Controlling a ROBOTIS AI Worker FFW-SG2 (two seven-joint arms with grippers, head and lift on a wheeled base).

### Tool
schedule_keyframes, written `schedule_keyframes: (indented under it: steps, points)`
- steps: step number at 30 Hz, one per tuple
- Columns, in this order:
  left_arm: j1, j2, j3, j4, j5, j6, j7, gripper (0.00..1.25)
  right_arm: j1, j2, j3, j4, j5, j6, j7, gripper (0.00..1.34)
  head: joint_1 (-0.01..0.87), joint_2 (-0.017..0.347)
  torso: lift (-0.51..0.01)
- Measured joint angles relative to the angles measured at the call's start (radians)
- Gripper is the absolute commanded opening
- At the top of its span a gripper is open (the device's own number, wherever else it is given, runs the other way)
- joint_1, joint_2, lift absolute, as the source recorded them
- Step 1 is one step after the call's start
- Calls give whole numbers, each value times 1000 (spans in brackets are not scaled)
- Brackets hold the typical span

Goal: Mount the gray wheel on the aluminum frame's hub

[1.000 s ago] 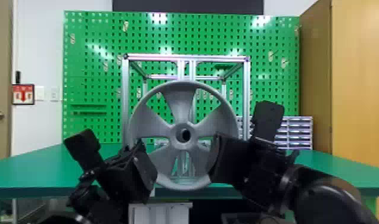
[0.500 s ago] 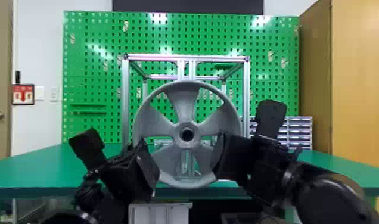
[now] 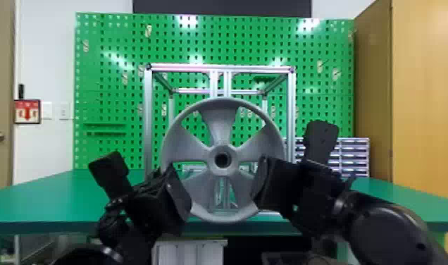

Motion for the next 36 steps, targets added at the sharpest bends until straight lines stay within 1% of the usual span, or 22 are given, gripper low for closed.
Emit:
schedule_keyframes:
  steps: [14,36]
  points:
    - [-14,-5,1,10,-30,-1,8,368,-10,3,-7,38,-17,-9,30,120,-5,6,-499]
    - [-7,-5,6,16,-65,0,24,371,-7,3,-15,55,-26,-12,31,120,-5,6,-499]
